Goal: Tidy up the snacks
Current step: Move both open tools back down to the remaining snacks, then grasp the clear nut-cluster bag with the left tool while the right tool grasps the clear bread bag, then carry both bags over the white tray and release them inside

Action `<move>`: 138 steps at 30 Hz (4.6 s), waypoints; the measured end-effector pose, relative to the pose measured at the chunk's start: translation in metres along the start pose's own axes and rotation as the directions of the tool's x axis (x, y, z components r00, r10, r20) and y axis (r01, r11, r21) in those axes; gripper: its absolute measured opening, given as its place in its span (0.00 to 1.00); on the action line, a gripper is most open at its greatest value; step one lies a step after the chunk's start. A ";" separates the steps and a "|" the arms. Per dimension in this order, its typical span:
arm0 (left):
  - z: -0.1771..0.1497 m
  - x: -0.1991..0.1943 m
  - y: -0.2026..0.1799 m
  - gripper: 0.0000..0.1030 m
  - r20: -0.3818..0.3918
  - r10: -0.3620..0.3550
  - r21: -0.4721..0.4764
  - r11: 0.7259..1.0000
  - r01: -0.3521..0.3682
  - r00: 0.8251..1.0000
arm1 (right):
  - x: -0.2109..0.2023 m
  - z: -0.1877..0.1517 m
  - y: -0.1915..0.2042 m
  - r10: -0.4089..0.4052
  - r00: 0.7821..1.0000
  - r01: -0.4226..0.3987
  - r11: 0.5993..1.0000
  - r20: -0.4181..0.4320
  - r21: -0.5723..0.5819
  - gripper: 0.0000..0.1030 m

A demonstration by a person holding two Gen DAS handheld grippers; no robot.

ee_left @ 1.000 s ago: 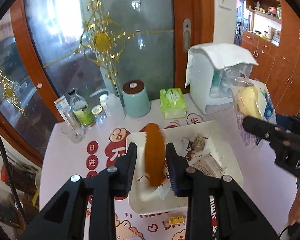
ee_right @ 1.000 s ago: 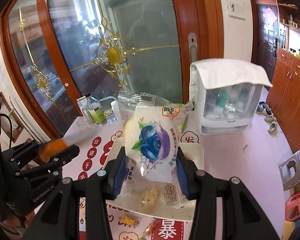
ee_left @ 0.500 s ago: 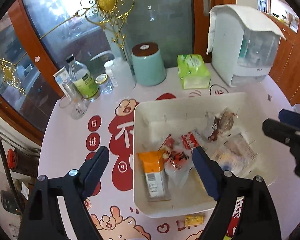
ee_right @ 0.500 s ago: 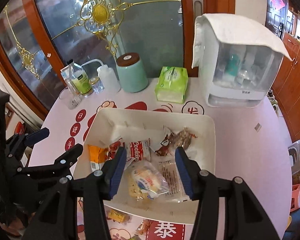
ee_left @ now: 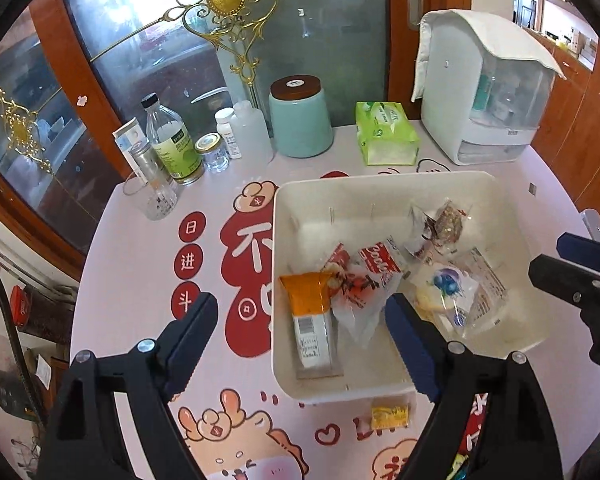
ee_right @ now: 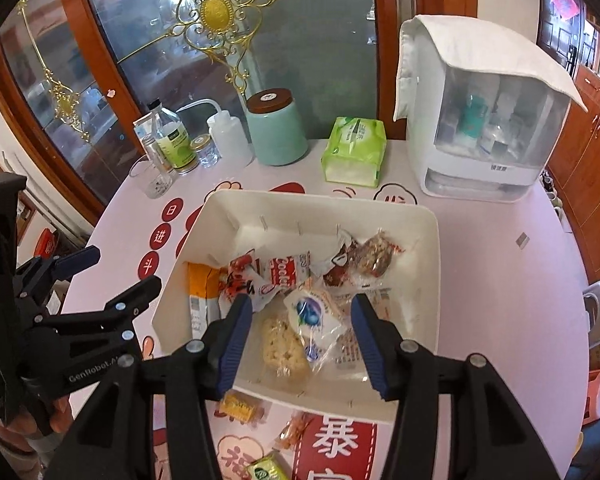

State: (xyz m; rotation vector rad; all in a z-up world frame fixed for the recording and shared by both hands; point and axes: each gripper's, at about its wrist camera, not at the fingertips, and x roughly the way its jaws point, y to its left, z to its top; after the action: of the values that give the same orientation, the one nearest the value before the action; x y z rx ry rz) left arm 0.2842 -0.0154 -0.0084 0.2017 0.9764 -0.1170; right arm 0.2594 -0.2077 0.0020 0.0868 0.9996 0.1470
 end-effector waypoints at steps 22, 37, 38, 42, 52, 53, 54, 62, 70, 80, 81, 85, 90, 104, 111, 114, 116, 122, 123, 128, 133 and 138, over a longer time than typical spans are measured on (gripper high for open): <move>-0.158 -0.018 0.012 0.83 -0.119 -0.159 -0.106 0.983 0.147 0.980 | -0.004 -0.185 0.037 0.090 0.984 -0.099 0.994 -0.154 -0.053 0.51; -0.252 0.035 0.014 0.83 -0.314 -0.215 -0.351 0.931 0.097 0.925 | 0.040 -0.254 0.073 0.082 0.945 -0.175 0.944 -0.315 -0.280 0.51; -0.256 0.037 0.014 0.83 -0.321 -0.217 -0.364 0.927 0.091 0.922 | 0.043 -0.256 0.075 0.075 0.943 -0.177 0.938 -0.324 -0.298 0.51; -0.266 0.041 0.011 0.83 -0.346 -0.231 -0.392 0.916 0.084 0.909 | 0.050 -0.263 0.081 0.071 0.936 -0.197 0.918 -0.344 -0.345 0.57; -0.276 0.048 -0.004 0.83 -0.391 -0.242 -0.408 0.910 0.069 0.888 | 0.059 -0.281 0.081 0.055 0.923 -0.209 0.903 -0.380 -0.377 0.61; -0.276 0.048 -0.006 0.83 -0.392 -0.235 -0.400 0.914 0.065 0.890 | 0.060 -0.283 0.080 0.055 0.921 -0.209 0.905 -0.386 -0.370 0.61; -0.277 0.049 -0.007 0.83 -0.395 -0.226 -0.389 0.919 0.061 0.890 | 0.058 -0.285 0.079 0.058 0.926 -0.206 0.905 -0.372 -0.372 0.61; -0.277 0.051 -0.035 0.83 -0.422 -0.163 -0.312 0.950 0.026 0.892 | 0.053 -0.291 0.079 0.057 0.937 -0.185 0.919 -0.346 -0.350 0.60; -0.282 0.039 -0.054 0.49 -0.374 -0.098 -0.184 0.983 0.030 0.922 | 0.048 -0.294 0.073 0.087 0.937 -0.181 0.949 -0.337 -0.258 0.48; -0.288 0.024 -0.056 0.47 -0.326 -0.152 -0.178 0.979 0.097 0.933 | 0.040 -0.295 0.075 0.094 0.935 -0.174 0.962 -0.343 -0.210 0.46; -0.286 0.021 -0.046 0.47 -0.317 -0.148 -0.174 0.980 0.096 0.937 | 0.038 -0.293 0.076 0.098 0.935 -0.176 0.963 -0.339 -0.206 0.46; -0.273 -0.001 -0.029 0.47 -0.265 -0.132 -0.166 0.982 0.089 0.955 | 0.024 -0.280 0.075 0.111 0.948 -0.173 0.966 -0.298 -0.190 0.46; -0.237 -0.023 -0.009 0.47 -0.204 -0.136 -0.172 0.980 0.101 0.969 | 0.001 -0.241 0.067 0.116 0.970 -0.154 0.973 -0.212 -0.172 0.46; -0.049 -0.091 0.009 0.48 0.101 -0.070 -0.051 0.996 0.076 0.992 | -0.072 -0.036 0.020 0.075 0.994 -0.073 0.997 0.075 -0.030 0.46; 0.011 -0.081 0.005 0.49 0.131 -0.024 -0.017 0.999 0.027 0.991 | -0.069 0.041 0.011 0.054 0.988 -0.059 0.998 0.141 0.028 0.46; 0.023 -0.065 0.002 0.49 0.119 -0.032 -0.020 0.999 0.035 0.992 | -0.054 0.058 0.010 0.042 0.989 -0.049 0.998 0.141 0.044 0.46; 0.028 -0.050 0.000 0.49 0.105 -0.022 -0.020 1.000 0.024 0.994 | -0.038 0.068 0.010 0.037 0.991 -0.044 0.998 0.126 0.054 0.46; 0.032 -0.009 -0.004 0.63 0.065 -0.007 -0.031 0.999 0.009 0.998 | 0.004 0.079 0.014 0.009 0.996 -0.015 0.998 0.086 0.059 0.47; 0.032 -0.007 -0.005 0.73 0.068 -0.004 -0.030 1.000 0.006 0.998 | 0.007 0.079 0.014 0.009 0.996 -0.014 0.998 0.087 0.059 0.47; 0.028 0.003 -0.004 0.82 0.069 0.001 -0.029 1.000 0.001 0.998 | 0.021 0.074 0.010 0.026 0.997 -0.032 0.996 0.066 0.086 0.51; 0.022 0.005 0.000 0.84 0.061 0.000 -0.040 0.999 0.003 0.998 | 0.024 0.063 0.008 0.033 0.998 -0.037 0.996 0.046 0.078 0.53; 0.016 0.005 0.003 0.84 0.049 -0.017 -0.066 0.998 0.021 0.999 | 0.021 0.045 0.009 0.025 0.999 -0.027 0.998 0.030 0.048 0.53</move>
State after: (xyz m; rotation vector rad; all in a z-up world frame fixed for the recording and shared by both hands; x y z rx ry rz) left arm 0.3001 -0.0157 -0.0034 0.1279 0.9327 -0.1061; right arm 0.3081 -0.1954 0.0104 0.1463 0.9736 0.1449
